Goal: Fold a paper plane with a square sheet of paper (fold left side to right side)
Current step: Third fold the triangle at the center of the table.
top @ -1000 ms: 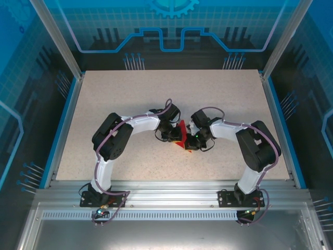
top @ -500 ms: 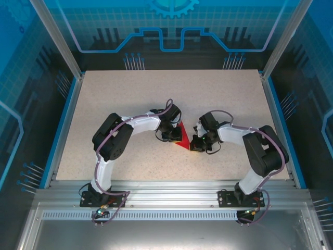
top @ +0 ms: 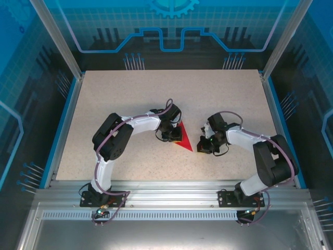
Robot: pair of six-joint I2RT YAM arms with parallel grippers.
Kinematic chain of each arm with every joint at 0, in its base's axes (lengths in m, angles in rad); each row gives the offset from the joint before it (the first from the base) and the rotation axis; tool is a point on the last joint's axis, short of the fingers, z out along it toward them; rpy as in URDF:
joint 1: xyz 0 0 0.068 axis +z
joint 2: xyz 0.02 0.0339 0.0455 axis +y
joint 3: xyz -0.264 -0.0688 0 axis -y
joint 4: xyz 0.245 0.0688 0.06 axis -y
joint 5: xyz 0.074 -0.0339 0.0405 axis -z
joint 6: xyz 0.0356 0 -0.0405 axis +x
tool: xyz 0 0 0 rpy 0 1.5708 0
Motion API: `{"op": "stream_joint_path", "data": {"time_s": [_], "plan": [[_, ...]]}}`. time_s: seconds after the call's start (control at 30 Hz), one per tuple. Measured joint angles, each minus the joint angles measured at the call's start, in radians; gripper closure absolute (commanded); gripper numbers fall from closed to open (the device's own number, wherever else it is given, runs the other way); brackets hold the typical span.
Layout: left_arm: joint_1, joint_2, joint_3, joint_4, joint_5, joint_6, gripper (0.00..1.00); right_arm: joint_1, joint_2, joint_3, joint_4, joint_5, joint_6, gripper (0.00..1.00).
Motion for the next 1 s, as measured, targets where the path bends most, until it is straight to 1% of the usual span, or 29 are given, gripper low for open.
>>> {"op": "stream_joint_path", "data": {"time_s": [0.2,0.5,0.7,0.87,1.0], "plan": [[0.0,0.0,0.001,-0.001,0.0,0.0,0.87,0.079,0.085,0.097,0.039,-0.004,0.022,1.0],[0.0,0.0,0.003,-0.004,-0.006,0.0,0.85,0.089,0.223,0.159,0.053,0.033,0.026,1.0],[-0.001,-0.013,0.003,-0.006,-0.023,0.0,0.8,0.088,0.224,0.154,0.056,0.032,0.018,1.0],[0.002,-0.069,-0.019,-0.011,-0.04,-0.003,0.81,0.082,0.217,0.138,0.076,0.023,0.014,1.0],[-0.01,-0.128,-0.051,0.004,-0.019,-0.03,0.82,0.082,0.217,0.137,0.079,0.023,0.014,1.0]]}}
